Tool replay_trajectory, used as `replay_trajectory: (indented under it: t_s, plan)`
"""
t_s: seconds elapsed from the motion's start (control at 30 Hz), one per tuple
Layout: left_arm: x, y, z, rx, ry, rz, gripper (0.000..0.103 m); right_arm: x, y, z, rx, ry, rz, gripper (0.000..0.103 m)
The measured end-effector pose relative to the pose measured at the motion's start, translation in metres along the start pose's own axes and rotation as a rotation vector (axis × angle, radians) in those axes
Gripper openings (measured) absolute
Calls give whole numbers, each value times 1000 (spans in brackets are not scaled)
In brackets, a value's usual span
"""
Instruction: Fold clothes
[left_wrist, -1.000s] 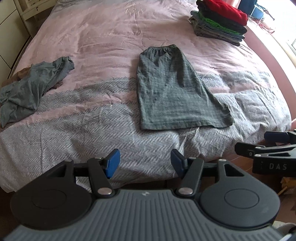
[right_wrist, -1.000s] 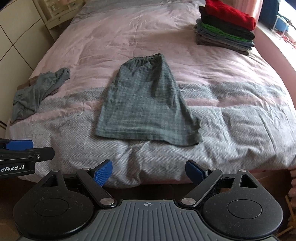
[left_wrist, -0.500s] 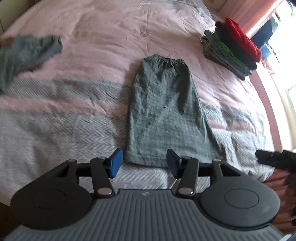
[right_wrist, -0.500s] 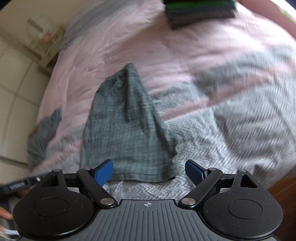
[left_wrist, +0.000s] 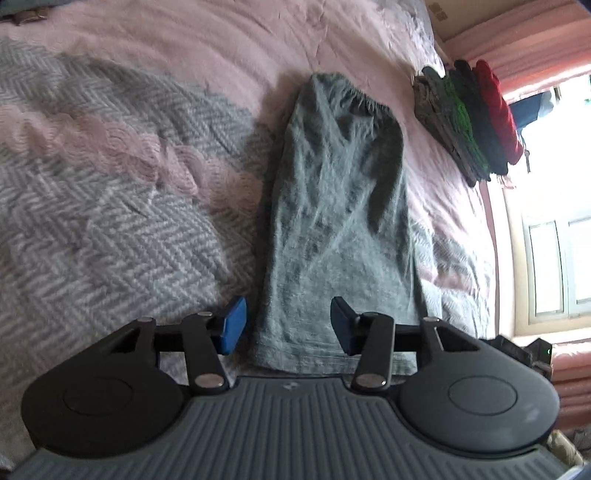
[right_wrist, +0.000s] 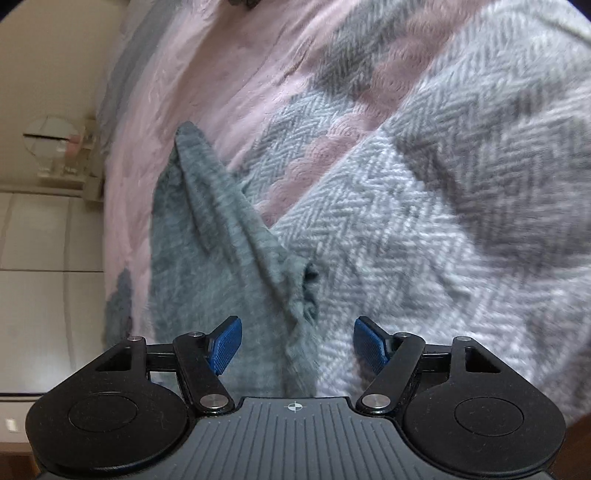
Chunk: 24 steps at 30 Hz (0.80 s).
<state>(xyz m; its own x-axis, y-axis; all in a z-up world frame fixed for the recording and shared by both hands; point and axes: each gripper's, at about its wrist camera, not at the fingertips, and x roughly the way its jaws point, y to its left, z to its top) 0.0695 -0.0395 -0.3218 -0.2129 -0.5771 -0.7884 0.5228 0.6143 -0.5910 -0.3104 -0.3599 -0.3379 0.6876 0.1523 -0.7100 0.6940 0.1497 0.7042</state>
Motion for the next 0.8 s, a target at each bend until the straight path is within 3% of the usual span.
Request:
replay_trajectory:
  t_s: [0.07,0.27,0.37,0.43,0.47,0.5,0.57,0.8]
  plan:
    - [8,7,2,9,12,-5,44,6,-4,4,-4,22,32,72]
    - [26,27,1,-63,52,-138,44,16,-13,6,-55,96,92,68]
    - [34,30,0,-82,73,-162,43,22,-19,7,-63,127,118,50]
    - [37,33,1,-104,81,-171,40,27,-23,10,-53,135,146,49]
    - [38,34,2,-112,86,-176,38,29,-24,11,-48,139,159,44]
    - [38,34,2,-112,95,-179,25,30,-24,11,-53,153,152,26]
    - [38,36,1,-123,103,-188,5,31,-25,10,-57,174,140,8]
    - [26,32,2,-172,84,-224,4,14,-13,15,-8,184,151,5]
